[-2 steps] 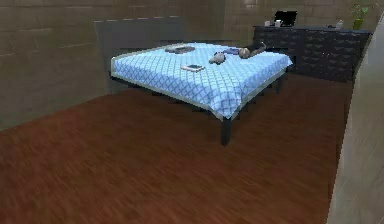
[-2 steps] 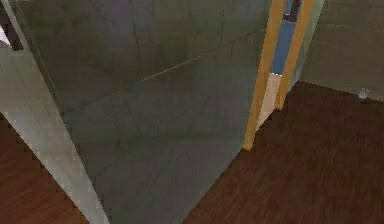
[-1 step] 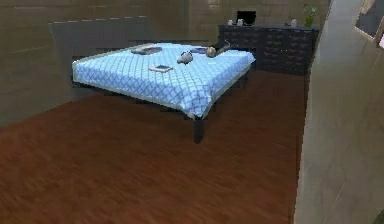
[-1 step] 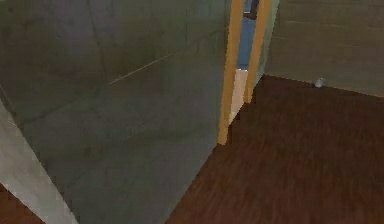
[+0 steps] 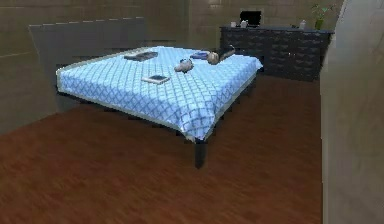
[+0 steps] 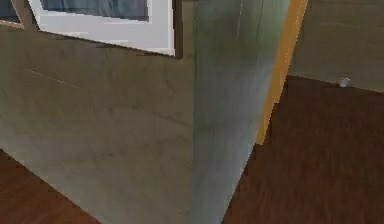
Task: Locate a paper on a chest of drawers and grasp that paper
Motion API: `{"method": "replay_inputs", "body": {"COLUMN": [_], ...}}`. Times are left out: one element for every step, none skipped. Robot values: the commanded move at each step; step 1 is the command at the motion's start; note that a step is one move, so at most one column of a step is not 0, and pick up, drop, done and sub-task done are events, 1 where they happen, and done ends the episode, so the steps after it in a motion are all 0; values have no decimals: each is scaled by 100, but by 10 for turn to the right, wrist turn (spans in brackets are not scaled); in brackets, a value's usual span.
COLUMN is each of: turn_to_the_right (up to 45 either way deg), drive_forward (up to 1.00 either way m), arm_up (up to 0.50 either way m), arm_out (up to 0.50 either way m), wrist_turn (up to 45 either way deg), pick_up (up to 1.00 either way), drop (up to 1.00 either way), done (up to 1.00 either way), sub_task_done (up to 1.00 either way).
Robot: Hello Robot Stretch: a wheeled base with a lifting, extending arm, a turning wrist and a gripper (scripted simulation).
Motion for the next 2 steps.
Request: {"method": "replay_inputs", "body": {"turn_to_the_right": [270,0], "drive_forward": [0,80], "arm_up": [0,0], "arm_out": [0,0], "wrist_turn": [0,0], "pick_up": [0,0], "drop": [0,0], "done": [0,0], "sub_task_done": [0,0]}}
